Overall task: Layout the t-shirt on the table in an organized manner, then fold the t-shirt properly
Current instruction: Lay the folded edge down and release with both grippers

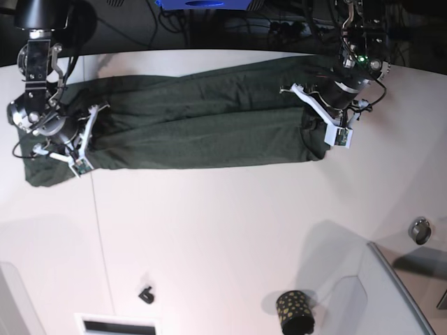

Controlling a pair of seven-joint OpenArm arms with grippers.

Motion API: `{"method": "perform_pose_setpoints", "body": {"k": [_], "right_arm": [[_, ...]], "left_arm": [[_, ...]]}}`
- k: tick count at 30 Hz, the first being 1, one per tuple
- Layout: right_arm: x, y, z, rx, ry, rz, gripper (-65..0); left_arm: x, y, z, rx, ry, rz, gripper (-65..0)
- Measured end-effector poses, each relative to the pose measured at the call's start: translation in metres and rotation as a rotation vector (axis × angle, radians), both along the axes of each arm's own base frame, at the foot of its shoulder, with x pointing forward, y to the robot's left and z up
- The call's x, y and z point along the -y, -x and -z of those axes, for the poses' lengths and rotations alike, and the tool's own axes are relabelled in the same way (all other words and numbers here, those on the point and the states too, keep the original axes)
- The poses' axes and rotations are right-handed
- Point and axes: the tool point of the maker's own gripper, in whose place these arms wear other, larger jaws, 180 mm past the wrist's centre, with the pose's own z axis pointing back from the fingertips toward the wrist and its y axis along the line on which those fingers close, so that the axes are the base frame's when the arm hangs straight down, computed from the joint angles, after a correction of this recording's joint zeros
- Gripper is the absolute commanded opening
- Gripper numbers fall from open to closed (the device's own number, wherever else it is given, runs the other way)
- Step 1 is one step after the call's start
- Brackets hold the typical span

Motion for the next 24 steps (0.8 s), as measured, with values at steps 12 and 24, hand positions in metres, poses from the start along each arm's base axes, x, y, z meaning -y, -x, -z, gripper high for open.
{"method": "perform_pose_setpoints", "body": {"k": [12,24], "right_arm": [[-0.003,0.01,0.005,-0.019,-0.007,0.007,-48.6],[-0.004,0.015,-0.041,0.094,0.027,0.001,-34.1]], "left_arm": [[-0.003,0.016,0.016,-0.058,-0.007,-0.004,-65.0],[-0.003,0.032,0.017,-0.104,-0.016,0.004,-34.4]]}}
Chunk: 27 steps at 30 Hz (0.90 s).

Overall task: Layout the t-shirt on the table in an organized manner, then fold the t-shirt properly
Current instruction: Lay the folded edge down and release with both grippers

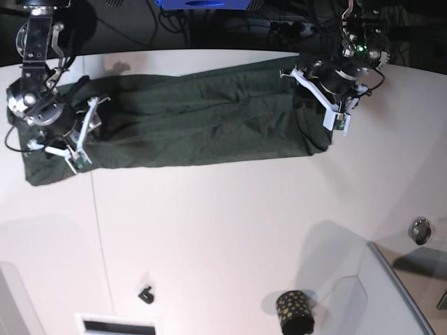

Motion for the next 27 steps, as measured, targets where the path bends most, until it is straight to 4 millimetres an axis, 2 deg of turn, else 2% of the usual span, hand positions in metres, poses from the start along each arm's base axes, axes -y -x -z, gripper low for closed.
{"method": "perform_pose_setpoints", "body": {"k": [3,6,8,10,11,12,13,14,16,17,19,23,27], "right_arm": [[0.019,0.005,-0.02,0.015,0.066,0.07,-34.5],[0.018,-0.005,-0.04,0.085,0.06,0.071,-35.1],[0.016,-0.011,-0.038,0.081,0.05,0.075,-36.3],[0.015,-0.023,-0.031,0.074,0.026,0.081,-44.4],[0.016,-0.028,-0.02,0.049,0.014,0.09,-50.9],[0.017,-0.033,-0.006,0.016,-0.002,0.102,-57.9],[0.015,-0.035,0.007,-0.021,-0.022,0.106,-63.2],[0.012,-0.033,0.021,-0.058,-0.043,0.108,-64.8],[0.01,-0.024,0.041,-0.125,-0.06,0.112,-63.9],[0.013,-0.018,0.046,-0.149,-0.05,0.117,-63.8],[0.013,-0.01,0.049,-0.151,-0.055,0.116,-63.6],[0.015,0.006,0.047,-0.154,-0.033,0.11,-63.6],[0.016,0.016,0.05,-0.169,-0.029,0.113,-63.5]], "left_arm": [[0.001,0.011,-0.013,0.013,-0.011,0.009,-34.4],[0.005,0.006,-0.033,0.07,-0.008,0.02,-34.4],[0.005,0.0,-0.034,0.081,-0.008,0.019,-34.6],[0.008,-0.008,-0.034,0.088,0.002,0.011,-36.0],[0.013,-0.014,-0.035,0.104,0.019,0.0,-39.8],[0.018,-0.025,-0.038,0.128,0.039,-0.02,-46.9],[0.024,-0.034,-0.038,0.142,0.06,-0.039,-57.9],[0.029,-0.041,-0.035,0.147,0.083,-0.05,-65.0],[0.039,-0.051,-0.028,0.136,0.117,-0.043,-65.0],[0.037,-0.053,-0.024,0.13,0.118,-0.048,-65.0],[0.03,-0.05,-0.01,0.094,0.104,-0.064,-65.0],[0.024,-0.026,0.026,-0.026,0.099,-0.079,-65.0],[0.016,-0.018,0.039,-0.069,0.084,-0.086,-65.0]]}}
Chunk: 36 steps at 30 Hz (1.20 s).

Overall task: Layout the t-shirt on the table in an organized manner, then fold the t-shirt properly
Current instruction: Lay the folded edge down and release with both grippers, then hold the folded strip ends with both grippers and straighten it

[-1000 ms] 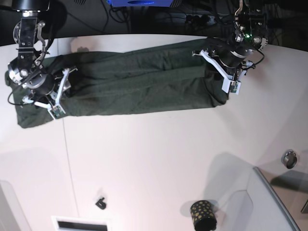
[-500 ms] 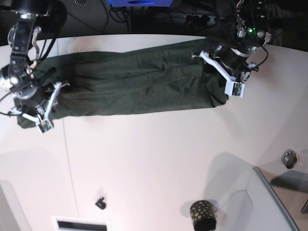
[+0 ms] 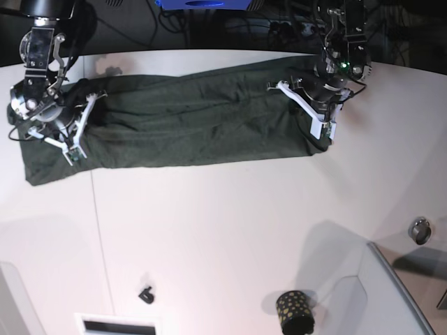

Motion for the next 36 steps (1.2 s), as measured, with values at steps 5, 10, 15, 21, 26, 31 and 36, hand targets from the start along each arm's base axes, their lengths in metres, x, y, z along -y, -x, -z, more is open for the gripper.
{"method": "perform_pose_setpoints", "body": {"k": [5,10,15,21,26,31,36], "right_arm": [[0.01,-0.009,-0.018,0.054,0.017,0.027,-63.5],[0.027,-0.089,-0.062,0.211,0.028,0.046,-63.5],[0.031,-0.123,-0.022,0.093,-0.07,0.089,-63.5],[0.053,-0.124,0.004,0.079,-0.098,0.193,-63.9],[0.076,-0.112,0.009,0.063,-0.053,0.226,-63.9],[0.09,-0.101,0.019,0.032,-0.042,0.262,-63.9],[0.122,-0.099,0.014,0.069,0.02,0.37,-64.1]], "left_arm": [[0.001,0.001,-0.005,0.013,0.001,0.001,-65.0],[0.003,-0.024,-0.039,0.128,-0.001,0.011,-65.0],[0.007,-0.026,-0.033,0.112,0.004,0.017,-65.0],[0.001,-0.01,-0.008,0.033,0.001,0.001,-65.0],[0.002,-0.001,0.005,-0.01,0.012,-0.005,-65.0],[0.001,0.002,0.009,-0.021,0.012,-0.007,-65.0],[-0.004,0.0,0.007,-0.014,0.011,-0.011,-65.0]]}}
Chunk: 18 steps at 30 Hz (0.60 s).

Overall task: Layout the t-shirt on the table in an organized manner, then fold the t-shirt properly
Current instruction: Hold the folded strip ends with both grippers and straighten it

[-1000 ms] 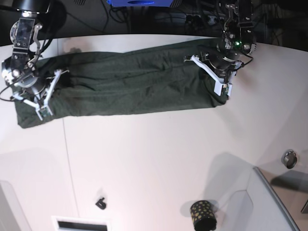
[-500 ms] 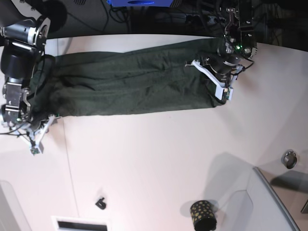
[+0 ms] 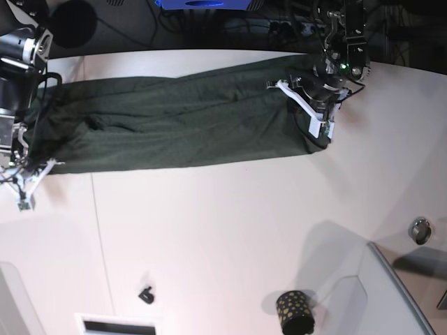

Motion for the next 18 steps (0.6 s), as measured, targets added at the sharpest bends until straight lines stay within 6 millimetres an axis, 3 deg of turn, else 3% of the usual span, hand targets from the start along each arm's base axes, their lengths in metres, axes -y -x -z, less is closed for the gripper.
{"method": "perform_pose_setpoints", "body": {"k": [2,4,7,10,12,16,18], "right_arm": [[0.017,0.001,-0.013,0.042,-0.001,0.066,-64.1],[0.038,0.008,-0.039,0.102,0.031,0.083,-63.5],[0.046,0.037,-0.069,0.126,0.113,0.064,-63.2],[0.016,0.072,-0.054,0.09,0.066,0.056,-55.2],[0.0,0.098,-0.035,0.045,0.018,0.084,-44.6],[0.012,0.126,-0.027,0.0,0.038,0.125,-27.8],[0.013,0.128,-0.026,0.0,0.042,0.129,-29.6]], "left_arm": [[-0.01,-0.004,-0.008,0.021,-0.016,-0.023,-65.0],[-0.021,-0.014,-0.03,0.085,-0.048,-0.042,-65.0],[-0.015,-0.021,-0.061,0.176,-0.063,-0.015,-65.0],[0.016,-0.009,-0.053,0.141,-0.02,0.057,-65.0],[0.034,0.0,-0.04,0.102,0.012,0.103,-65.0],[0.031,0.016,-0.013,0.019,0.01,0.094,-65.0],[0.026,0.015,-0.009,0.042,0.005,0.078,-65.0]]}}
